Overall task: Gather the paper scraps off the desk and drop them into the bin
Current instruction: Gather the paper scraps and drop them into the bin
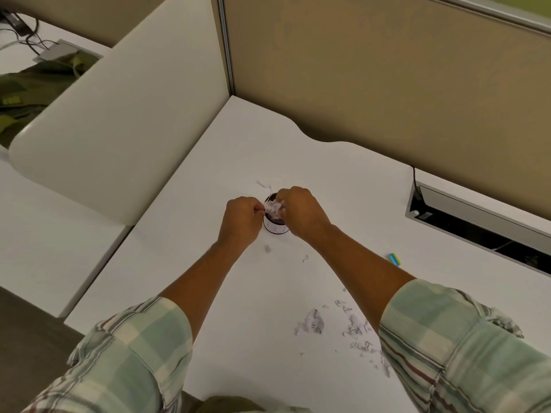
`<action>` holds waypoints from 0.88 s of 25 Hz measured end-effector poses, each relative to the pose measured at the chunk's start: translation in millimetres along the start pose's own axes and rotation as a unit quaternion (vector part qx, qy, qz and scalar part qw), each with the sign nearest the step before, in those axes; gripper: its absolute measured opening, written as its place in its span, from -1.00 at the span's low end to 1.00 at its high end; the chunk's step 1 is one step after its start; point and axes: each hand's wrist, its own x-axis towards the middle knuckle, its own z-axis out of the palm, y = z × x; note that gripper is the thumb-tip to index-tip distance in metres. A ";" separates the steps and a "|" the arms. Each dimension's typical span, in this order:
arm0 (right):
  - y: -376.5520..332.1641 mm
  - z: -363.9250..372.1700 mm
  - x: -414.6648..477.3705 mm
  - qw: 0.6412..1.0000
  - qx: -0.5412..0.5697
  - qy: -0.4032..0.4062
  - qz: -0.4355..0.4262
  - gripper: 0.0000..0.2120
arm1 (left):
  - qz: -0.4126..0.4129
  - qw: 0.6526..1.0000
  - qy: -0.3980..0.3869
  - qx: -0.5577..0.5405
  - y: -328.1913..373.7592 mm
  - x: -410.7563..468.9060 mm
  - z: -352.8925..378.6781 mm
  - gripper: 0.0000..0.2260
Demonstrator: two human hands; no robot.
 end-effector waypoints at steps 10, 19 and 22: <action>0.8 19.6 -1.5 0.971 -0.229 0.019 -0.069 -0.86 | -0.002 1.000 -0.016 0.002 -3.6 -8.2 8.9 -0.89; -2.0 17.8 9.7 0.982 -0.175 -0.046 -0.051 -0.77 | -0.021 0.999 -0.033 -0.003 -15.8 -19.7 21.3 -0.90; 11.3 13.1 4.6 0.995 -0.092 -0.014 -0.034 -0.89 | -0.057 0.996 -0.062 -0.005 -24.5 -28.8 29.0 -0.84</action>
